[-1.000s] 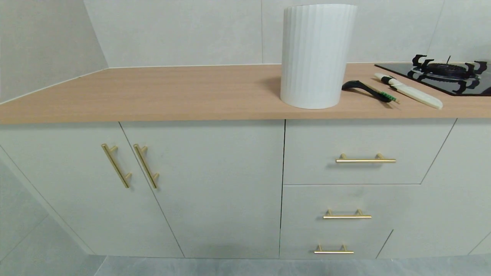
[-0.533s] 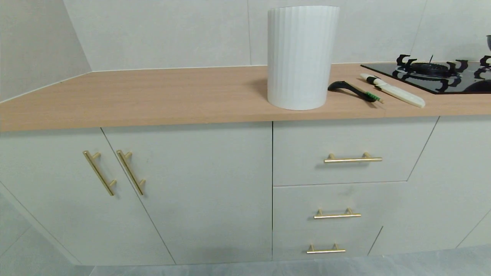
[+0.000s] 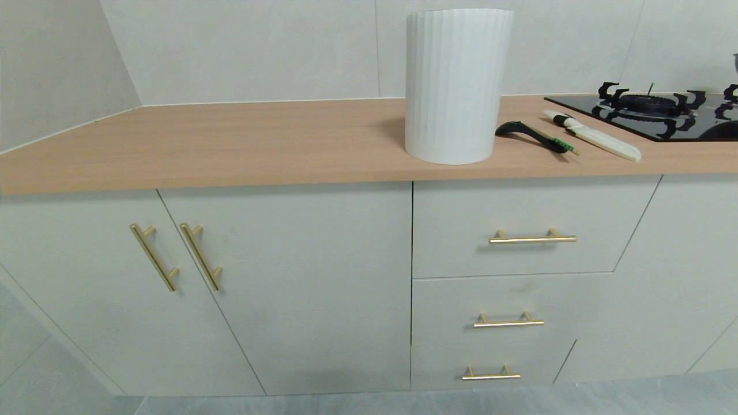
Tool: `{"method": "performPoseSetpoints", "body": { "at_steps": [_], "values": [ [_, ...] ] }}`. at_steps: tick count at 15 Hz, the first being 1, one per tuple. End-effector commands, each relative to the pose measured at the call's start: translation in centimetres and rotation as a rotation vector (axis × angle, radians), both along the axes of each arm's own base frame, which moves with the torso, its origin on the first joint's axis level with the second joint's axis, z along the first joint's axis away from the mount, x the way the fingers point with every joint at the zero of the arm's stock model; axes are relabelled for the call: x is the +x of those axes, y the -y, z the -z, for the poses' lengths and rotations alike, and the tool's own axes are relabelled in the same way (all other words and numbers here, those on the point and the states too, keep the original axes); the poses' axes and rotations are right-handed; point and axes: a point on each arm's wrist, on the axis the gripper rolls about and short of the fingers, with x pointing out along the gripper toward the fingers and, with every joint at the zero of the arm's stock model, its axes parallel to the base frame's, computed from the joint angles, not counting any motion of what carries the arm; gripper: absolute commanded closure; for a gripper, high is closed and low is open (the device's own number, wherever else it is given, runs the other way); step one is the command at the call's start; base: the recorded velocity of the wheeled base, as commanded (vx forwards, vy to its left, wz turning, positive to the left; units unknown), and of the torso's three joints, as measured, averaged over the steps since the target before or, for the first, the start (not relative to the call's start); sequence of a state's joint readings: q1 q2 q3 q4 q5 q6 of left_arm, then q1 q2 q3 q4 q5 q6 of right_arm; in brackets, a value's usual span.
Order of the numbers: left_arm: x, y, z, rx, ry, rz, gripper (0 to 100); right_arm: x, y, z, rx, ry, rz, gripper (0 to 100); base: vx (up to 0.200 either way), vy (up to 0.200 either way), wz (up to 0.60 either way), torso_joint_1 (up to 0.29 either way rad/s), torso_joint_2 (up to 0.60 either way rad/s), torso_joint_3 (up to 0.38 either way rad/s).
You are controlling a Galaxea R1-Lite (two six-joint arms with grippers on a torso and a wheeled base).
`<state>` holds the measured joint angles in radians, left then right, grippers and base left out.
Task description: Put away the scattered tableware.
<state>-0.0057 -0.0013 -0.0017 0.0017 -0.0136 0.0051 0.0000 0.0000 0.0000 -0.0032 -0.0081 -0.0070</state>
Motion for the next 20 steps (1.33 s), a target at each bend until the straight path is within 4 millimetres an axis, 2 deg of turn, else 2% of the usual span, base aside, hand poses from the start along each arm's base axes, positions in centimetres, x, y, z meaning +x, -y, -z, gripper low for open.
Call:
{"method": "performPoseSetpoints", "body": {
  "at_steps": [1, 4, 5, 8, 11, 13, 16, 19, 20],
  "values": [
    [0.0, 0.0, 0.0, 0.0, -0.001, 0.001, 0, 0.0, 0.0, 0.0, -0.002, 0.0, -0.002, 0, 0.0, 0.0, 0.0, 0.0, 0.0, 0.0],
    [0.0, 0.0, 0.0, 0.0, -0.001, 0.001, 0, -0.2, 0.0, -0.7, -0.001, 0.037, -0.022, 0, 0.0, 0.0, 0.0, 0.0, 0.0, 0.0],
    [0.0, 0.0, 0.0, 0.001, -0.001, 0.001, 0, -0.9, -0.2, -2.9, 0.009, 0.119, -0.086, 0, 0.0, 0.0, 0.0, 0.0, 0.0, 0.0],
    [0.0, 0.0, 0.0, 0.001, -0.001, 0.001, 0, -0.3, -0.3, -3.4, 0.027, 0.013, -0.16, 0, 0.0, 0.0, 0.0, 0.0, 0.0, 0.0],
    [0.0, 0.0, 0.0, 0.0, -0.001, 0.001, 0, 2.7, -0.5, -5.8, 0.049, -0.199, -0.256, 0, 0.0, 0.0, 0.0, 0.0, 0.0, 0.0],
    [0.0, 0.0, 0.0, 0.001, -0.001, 0.001, 0, 5.5, -0.8, -7.8, 0.06, -0.31, -0.316, 0, 0.0, 0.0, 0.0, 0.0, 0.0, 0.0],
    [0.0, 0.0, 0.0, 0.001, -0.001, 0.001, 0, 10.5, -1.6, -9.8, 0.053, -0.412, -0.373, 0, 0.0, 0.0, 0.0, 0.0, 0.0, 0.0],
    [0.0, 0.0, 0.0, 0.001, -0.001, 0.001, 0, 16.1, -2.7, -10.9, 0.048, -0.493, -0.383, 0, 0.0, 0.0, 0.0, 0.0, 0.0, 0.0],
    [0.0, 0.0, 0.0, 0.001, -0.001, 0.001, 0, 17.3, -3.0, -11.1, 0.049, -0.51, -0.391, 0, 0.0, 0.0, 0.0, 0.0, 0.0, 0.0]
  ]
}}
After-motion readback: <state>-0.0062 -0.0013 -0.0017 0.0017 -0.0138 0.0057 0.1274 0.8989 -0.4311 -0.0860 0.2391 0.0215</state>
